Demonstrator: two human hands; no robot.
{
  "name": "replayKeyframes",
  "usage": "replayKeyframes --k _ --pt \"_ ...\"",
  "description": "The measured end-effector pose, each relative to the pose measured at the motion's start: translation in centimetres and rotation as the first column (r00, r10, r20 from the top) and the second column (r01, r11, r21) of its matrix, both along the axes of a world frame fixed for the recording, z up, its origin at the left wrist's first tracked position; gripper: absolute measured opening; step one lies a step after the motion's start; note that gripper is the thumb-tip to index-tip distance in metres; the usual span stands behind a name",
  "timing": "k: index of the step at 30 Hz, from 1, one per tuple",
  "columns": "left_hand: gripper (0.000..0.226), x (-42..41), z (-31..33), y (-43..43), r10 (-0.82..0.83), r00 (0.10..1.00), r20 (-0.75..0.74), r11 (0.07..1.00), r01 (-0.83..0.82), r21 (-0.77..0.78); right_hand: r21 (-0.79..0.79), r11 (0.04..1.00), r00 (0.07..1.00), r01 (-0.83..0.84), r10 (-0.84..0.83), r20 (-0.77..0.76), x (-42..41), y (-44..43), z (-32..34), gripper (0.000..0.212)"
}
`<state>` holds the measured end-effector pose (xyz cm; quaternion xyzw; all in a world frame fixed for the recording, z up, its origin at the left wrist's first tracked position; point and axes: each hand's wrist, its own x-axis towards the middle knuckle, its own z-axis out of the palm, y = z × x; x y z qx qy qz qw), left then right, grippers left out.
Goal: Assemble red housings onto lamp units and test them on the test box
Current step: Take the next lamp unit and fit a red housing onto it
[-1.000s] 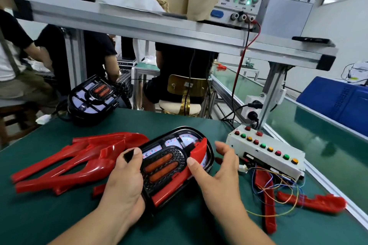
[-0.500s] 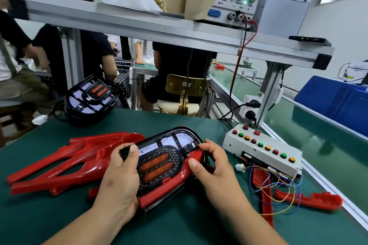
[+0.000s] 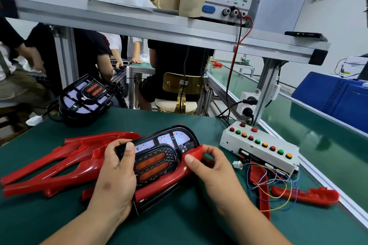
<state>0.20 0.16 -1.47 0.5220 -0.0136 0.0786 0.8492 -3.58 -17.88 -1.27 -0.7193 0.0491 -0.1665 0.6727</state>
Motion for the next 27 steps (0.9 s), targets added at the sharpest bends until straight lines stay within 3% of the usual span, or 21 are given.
replayKeyframes --k 2,6,10,12,13,15,17,20,24,27 --pt "0.010 0.1 -0.1 0.0 -0.018 1.000 0.013 1.000 0.018 -0.004 0.047 0.999 1.000 -0.014 0.014 -0.007 0.0 -0.3 0.2 0.029" --pt "0.010 0.1 -0.1 0.3 -0.039 0.993 0.115 0.996 0.030 0.081 -0.025 0.999 0.999 0.023 -0.025 -0.043 -0.2 -0.1 0.3 0.026" --pt "0.011 0.1 -0.2 0.5 -0.071 0.980 0.187 0.992 0.050 0.116 -0.201 0.973 0.991 0.111 -0.122 -0.046 -0.2 0.1 0.2 0.044" --pt "0.011 0.1 -0.2 0.5 -0.092 0.982 0.164 0.994 0.080 0.075 -0.193 0.975 0.993 0.112 -0.118 -0.021 -0.2 0.2 0.2 0.052" --pt "0.012 0.1 -0.1 0.5 -0.105 0.985 0.141 0.994 0.099 0.045 -0.117 0.990 0.996 0.078 -0.083 -0.031 -0.2 0.2 0.2 0.056" --pt "0.014 0.3 0.0 0.6 -0.140 0.987 0.079 0.990 0.142 -0.024 0.191 0.980 0.996 -0.059 0.072 -0.061 0.0 -0.1 0.2 0.068" --pt "0.013 0.2 0.3 0.7 -0.178 0.983 0.040 0.982 0.181 -0.063 0.483 0.846 0.963 -0.227 0.268 -0.017 0.0 -0.5 0.4 0.063" --pt "0.015 0.2 0.5 0.9 -0.218 0.975 0.027 0.974 0.220 -0.047 0.568 0.751 0.910 -0.337 0.415 -0.009 -0.1 -0.6 0.6 0.035" --pt "0.023 0.4 0.7 1.2 -0.279 0.959 0.043 0.960 0.277 0.042 0.601 0.734 0.909 -0.317 0.416 -0.028 -0.2 -0.6 0.4 0.031" --pt "0.068 0.4 0.8 1.5 -0.275 0.960 0.060 0.944 0.257 0.206 0.633 0.729 0.935 -0.260 0.354 -0.025 0.0 -0.6 0.7 0.038"
